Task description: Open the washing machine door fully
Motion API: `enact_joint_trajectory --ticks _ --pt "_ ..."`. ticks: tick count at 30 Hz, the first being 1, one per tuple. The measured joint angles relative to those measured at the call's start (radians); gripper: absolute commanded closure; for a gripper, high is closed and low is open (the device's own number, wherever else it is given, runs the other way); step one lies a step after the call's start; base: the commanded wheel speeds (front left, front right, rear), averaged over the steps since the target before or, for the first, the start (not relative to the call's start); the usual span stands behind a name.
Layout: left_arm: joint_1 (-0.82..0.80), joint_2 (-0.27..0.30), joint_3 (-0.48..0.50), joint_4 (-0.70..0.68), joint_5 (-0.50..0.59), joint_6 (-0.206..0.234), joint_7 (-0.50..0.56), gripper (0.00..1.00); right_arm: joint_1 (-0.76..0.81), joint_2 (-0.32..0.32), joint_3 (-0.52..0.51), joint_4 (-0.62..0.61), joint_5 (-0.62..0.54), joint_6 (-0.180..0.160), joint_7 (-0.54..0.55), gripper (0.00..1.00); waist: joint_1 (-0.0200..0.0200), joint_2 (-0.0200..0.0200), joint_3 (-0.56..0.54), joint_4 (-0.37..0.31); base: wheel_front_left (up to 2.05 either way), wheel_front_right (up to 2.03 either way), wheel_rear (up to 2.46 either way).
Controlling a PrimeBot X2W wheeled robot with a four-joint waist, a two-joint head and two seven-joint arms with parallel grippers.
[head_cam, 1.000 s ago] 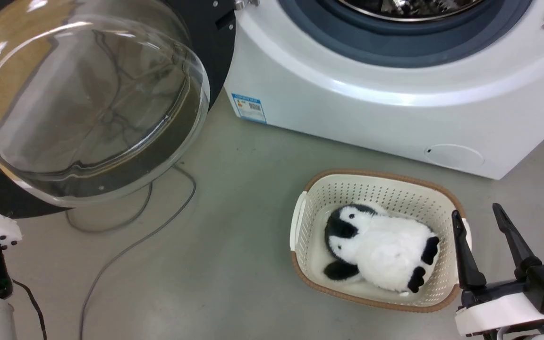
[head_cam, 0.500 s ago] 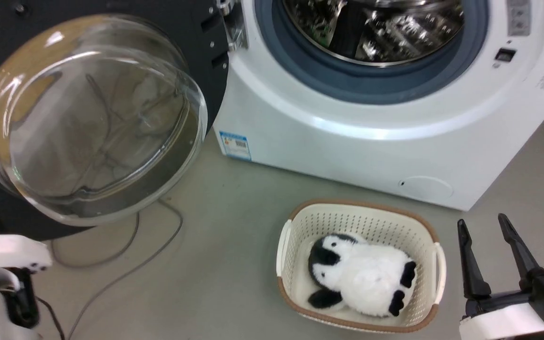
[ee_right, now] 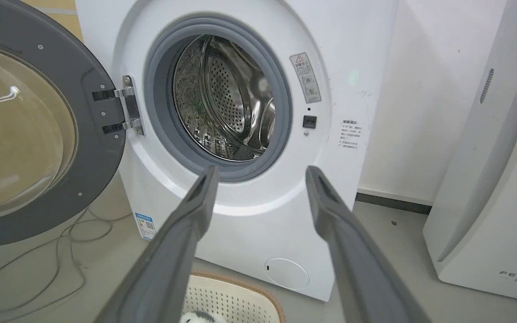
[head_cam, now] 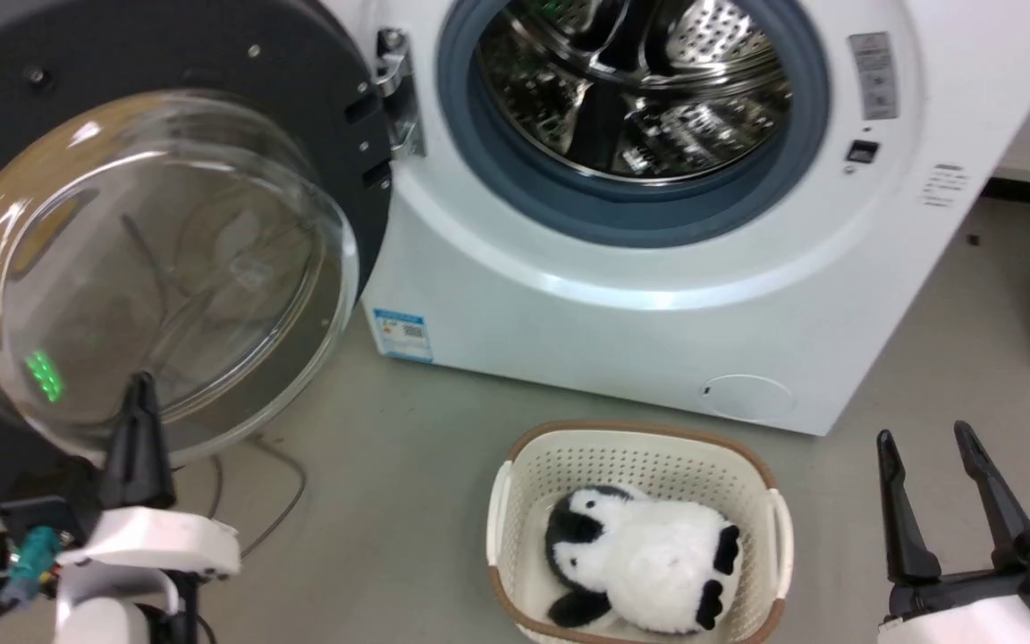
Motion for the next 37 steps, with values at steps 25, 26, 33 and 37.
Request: enact_joint_trajectory --ticks 25,26,33,37 --pt "0.187 -0.038 -0.173 -0.065 -0.032 -0.025 0.0 0.0 0.054 0.001 0.019 -0.004 0.035 0.0 0.0 0.0 0.0 0.0 -0.08 -0.177 0.0 0.0 0.0" --pt "0.19 -0.039 -0.173 -0.062 -0.03 -0.025 0.0 0.0 0.057 0.001 0.022 -0.002 0.035 0.0 0.0 0.0 0.0001 0.0 -0.081 -0.181 0.0 0.0 0.0" --pt "0.196 -0.04 -0.176 -0.051 -0.027 -0.025 0.002 1.0 0.06 0.001 0.025 0.004 0.036 0.0 0.0 1.0 0.0001 0.0 -0.08 -0.196 0.0 0.0 0.0" --pt "0.196 -0.04 -0.177 -0.053 -0.026 -0.024 0.008 1.0 0.059 0.001 0.026 0.004 0.036 0.0 0.006 1.0 0.0001 0.0 -0.08 -0.198 0.0 0.0 0.0"
